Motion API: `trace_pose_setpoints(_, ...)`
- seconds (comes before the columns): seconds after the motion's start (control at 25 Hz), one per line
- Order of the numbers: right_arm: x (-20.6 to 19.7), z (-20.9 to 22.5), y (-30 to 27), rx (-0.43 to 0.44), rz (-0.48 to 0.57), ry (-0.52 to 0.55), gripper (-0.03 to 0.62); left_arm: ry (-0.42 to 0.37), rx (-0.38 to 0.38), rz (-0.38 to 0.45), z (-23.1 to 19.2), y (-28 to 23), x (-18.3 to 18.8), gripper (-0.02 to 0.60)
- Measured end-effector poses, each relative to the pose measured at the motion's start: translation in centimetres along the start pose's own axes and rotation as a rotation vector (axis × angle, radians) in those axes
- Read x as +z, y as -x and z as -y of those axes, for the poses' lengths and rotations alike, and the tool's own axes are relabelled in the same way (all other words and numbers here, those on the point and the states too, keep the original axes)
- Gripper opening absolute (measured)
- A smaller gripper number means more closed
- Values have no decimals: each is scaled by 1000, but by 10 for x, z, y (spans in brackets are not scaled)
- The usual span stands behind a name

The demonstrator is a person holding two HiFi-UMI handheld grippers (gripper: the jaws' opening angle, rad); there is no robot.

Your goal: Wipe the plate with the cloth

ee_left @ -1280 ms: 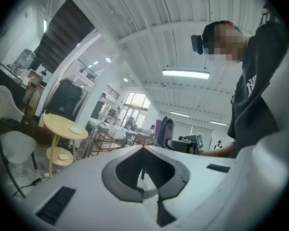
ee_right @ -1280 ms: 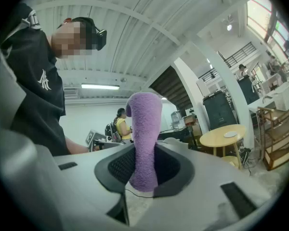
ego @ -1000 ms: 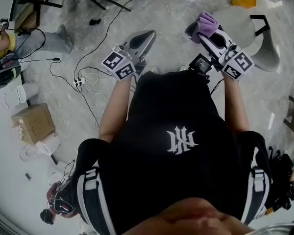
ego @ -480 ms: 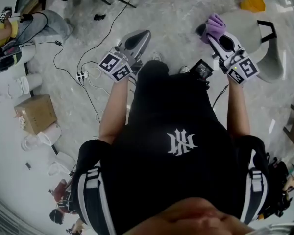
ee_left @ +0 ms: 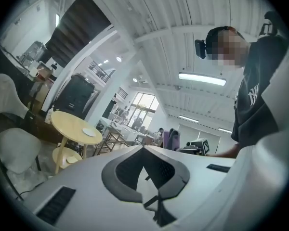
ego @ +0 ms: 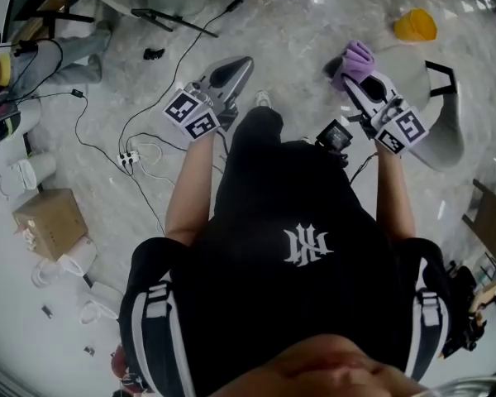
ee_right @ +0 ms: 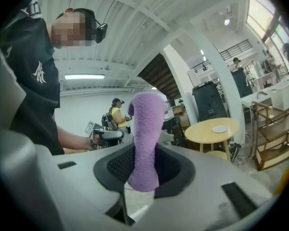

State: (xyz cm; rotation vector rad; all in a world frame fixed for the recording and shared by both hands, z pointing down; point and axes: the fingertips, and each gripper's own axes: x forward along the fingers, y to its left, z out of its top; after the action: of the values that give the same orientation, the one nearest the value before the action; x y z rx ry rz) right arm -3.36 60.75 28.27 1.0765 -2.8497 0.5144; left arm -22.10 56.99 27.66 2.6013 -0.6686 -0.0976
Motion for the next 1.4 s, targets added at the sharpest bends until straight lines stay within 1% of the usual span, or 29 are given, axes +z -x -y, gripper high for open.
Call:
trace_pose_setpoints(0.12, 12, 5, -57, 4, -42, -5, 103, 5, -37, -8, -43, -8, 23, 2)
trace_pose_setpoints(0.28, 49, 24, -108, -18, -16, 2, 103, -12, -87, -38, -92, -18, 49, 2)
trace_pose_setpoints(0.36, 62, 42, -118, -54, -11, 7, 103, 0, -108, -52, -114, -27, 54, 2)
trace_pose_setpoints(0.52, 72, 81, -117, -131, -37, 36, 103, 25, -139, -79, -147, -59, 64, 2)
trace_pose_setpoints(0.64, 80, 119, -118, -173, -49, 62, 103, 18, -165, -102, -166, -95, 71, 2)
trace_pose_setpoints(0.76, 90, 161, -120, -186, -67, 116, 103, -11, -170, -135, -182, -133, 77, 2)
trace_pose_setpoints(0.84, 98, 191, -123, -169, -79, 146, 103, -22, -166, -153, -191, -161, 82, 2)
trace_pose_setpoints(0.96, 110, 239, -138, -100, -66, 129, 103, -31, -143, -188, -213, -207, 91, 2)
trace_pose_setpoints(1.08, 121, 285, -154, -35, -74, 113, 103, -10, -114, -218, -234, -252, 104, 2)
trace_pose_setpoints(1.2, 135, 331, -164, 16, -117, 123, 103, 10, -109, -241, -249, -300, 119, 2)
trace_pose_setpoints(1.28, 142, 360, -173, 37, -132, 135, 103, -8, -104, -247, -261, -327, 131, 2)
trace_pose_setpoints(1.4, 154, 398, -184, 40, -112, 128, 103, -27, -80, -258, -283, -360, 145, 2)
